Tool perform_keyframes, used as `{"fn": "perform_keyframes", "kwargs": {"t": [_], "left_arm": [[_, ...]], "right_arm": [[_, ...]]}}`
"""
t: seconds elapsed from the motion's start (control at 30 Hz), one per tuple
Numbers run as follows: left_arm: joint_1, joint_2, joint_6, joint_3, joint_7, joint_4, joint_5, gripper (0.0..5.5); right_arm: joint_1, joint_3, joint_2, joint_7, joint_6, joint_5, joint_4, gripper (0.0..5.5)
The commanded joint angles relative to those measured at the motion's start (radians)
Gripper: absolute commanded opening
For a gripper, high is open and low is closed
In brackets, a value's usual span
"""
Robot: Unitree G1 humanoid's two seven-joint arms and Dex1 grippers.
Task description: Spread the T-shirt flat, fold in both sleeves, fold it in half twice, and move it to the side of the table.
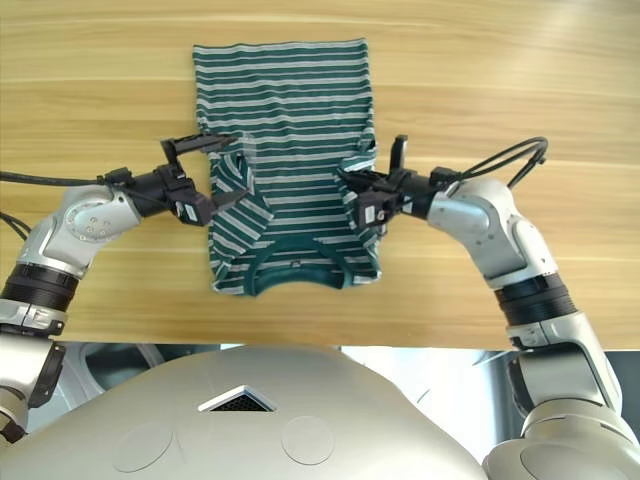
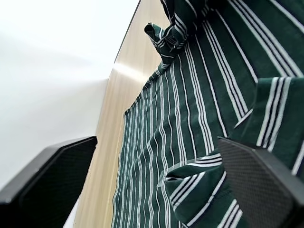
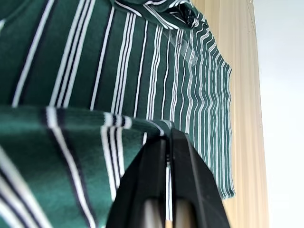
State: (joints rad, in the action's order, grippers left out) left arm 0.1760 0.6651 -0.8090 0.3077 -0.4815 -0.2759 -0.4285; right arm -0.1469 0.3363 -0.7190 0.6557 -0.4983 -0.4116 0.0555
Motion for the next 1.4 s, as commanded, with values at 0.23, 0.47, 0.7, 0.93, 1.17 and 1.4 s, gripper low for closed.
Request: {"fn": "perform_keyframes", "kwargs": {"t": [0.23, 0.47, 0.7, 0.93, 1.17, 1.4], "left_arm": [[0.01, -0.006, 0.0, 0.012, -0.003, 0.007, 0.001, 4.71], [0.015, -0.01, -0.001, 0.015, 0.001, -0.001, -0.001, 4.71], [0.027, -0.02, -0.008, 0.024, 0.012, -0.029, -0.01, 4.71], [0.04, -0.029, -0.021, 0.028, 0.013, -0.055, -0.001, 4.71], [-0.008, 0.119, -0.039, 0.01, -0.196, 0.06, 0.338, 5.17], [-0.217, 0.381, -0.035, -0.053, -0.402, 0.103, 0.517, 5.4]], "right_arm": [[-0.074, 0.076, 0.046, 0.041, 0.039, -0.052, 0.063, 0.03], [-0.063, 0.101, 0.043, 0.101, 0.035, -0.017, 0.061, 0.54], [-0.098, 0.048, 0.092, 0.066, 0.063, 0.057, 0.073, 1.63], [-0.12, 0.003, 0.155, 0.049, 0.07, 0.162, 0.079, 2.69], [-0.062, -0.236, -0.036, 0.109, 0.043, 0.364, 0.074, 3.96], [0.181, -0.349, -0.267, 0.241, -0.049, 0.398, 0.171, 5.33]]}}
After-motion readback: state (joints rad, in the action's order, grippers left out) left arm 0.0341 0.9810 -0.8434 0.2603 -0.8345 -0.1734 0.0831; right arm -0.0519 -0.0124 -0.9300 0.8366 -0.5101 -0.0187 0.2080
